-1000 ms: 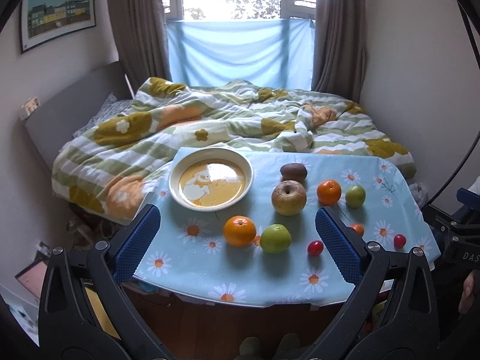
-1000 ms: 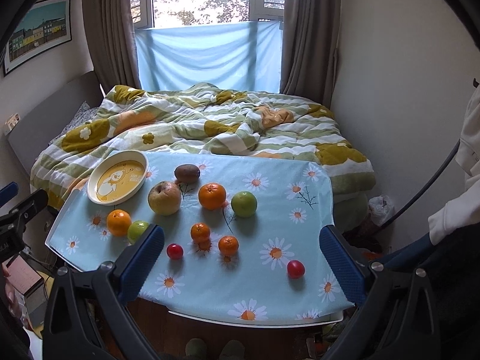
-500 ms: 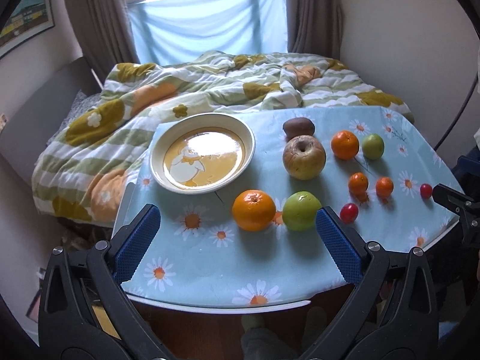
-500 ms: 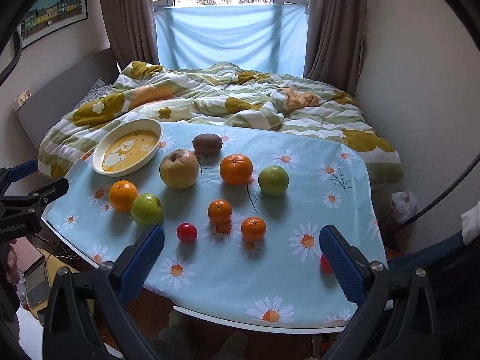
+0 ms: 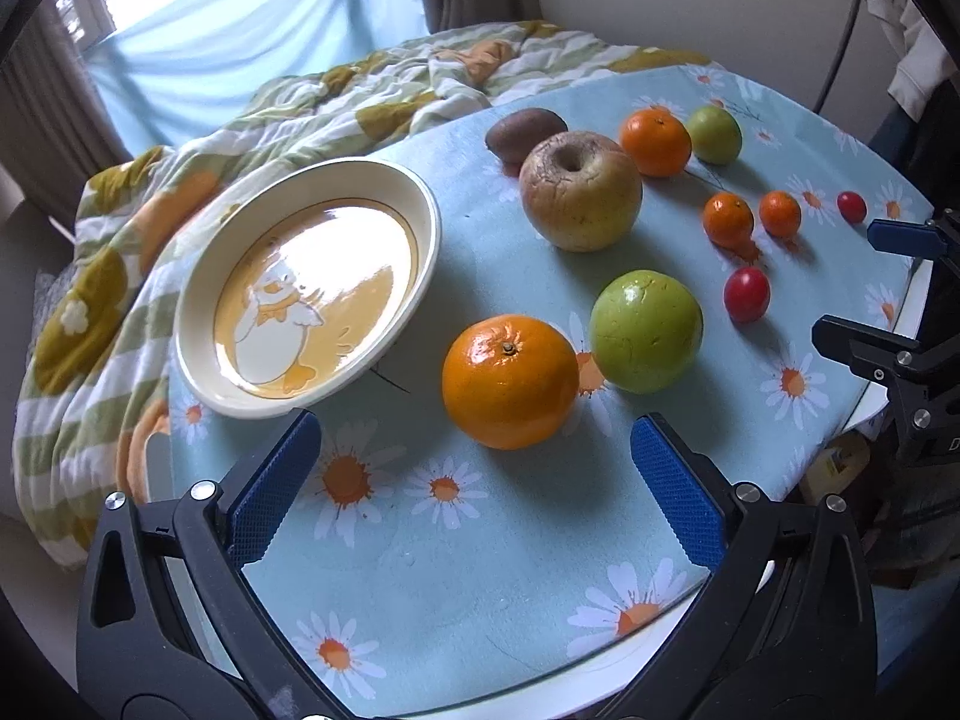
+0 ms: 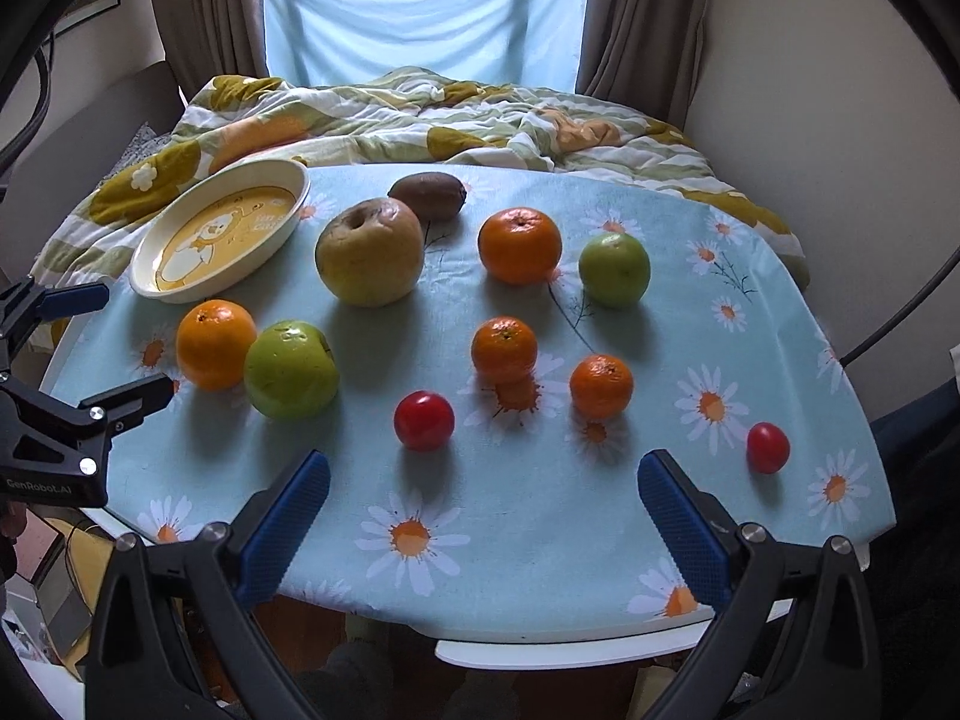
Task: Organize fruits
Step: 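Grasp the orange with the left gripper while the right gripper grasps a red tomato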
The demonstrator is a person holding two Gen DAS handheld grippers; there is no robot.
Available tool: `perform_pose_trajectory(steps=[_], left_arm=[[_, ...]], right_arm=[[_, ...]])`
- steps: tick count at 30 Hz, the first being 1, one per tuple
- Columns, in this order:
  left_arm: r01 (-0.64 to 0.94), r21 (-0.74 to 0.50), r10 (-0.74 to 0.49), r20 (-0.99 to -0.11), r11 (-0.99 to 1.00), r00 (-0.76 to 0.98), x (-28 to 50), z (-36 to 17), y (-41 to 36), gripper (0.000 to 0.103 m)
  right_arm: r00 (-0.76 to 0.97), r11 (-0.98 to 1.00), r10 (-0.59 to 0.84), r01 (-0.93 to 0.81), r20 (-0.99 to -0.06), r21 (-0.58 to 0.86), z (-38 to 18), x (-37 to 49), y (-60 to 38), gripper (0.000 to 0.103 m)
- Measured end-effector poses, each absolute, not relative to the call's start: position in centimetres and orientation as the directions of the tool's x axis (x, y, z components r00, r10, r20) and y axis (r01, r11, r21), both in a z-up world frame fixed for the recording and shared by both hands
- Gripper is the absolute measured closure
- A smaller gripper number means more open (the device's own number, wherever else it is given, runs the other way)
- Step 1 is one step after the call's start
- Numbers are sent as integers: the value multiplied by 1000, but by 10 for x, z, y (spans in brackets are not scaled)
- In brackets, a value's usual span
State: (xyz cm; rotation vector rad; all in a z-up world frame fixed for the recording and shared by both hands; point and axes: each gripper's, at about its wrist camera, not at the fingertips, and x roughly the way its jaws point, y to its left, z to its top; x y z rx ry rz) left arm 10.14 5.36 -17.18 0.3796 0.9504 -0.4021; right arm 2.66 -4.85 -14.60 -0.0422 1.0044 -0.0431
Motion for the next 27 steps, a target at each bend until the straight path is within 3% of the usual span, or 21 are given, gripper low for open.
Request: perform_pose_trajectory(steps=[10, 24, 27], left_arm=[[573, 101, -207, -871, 813, 447, 120, -197, 41, 6], [608, 104, -193, -895, 787, 403, 133, -215, 31, 38], [606, 99, -197, -894, 789, 403, 135, -215, 33, 38]], right_arm=[[493, 997, -74, 38, -867, -64, -177, 42, -34, 19], [464, 997, -76, 56, -883, -57, -189, 58, -34, 34], [461, 997, -67, 55, -885, -47, -191, 61, -35, 41]])
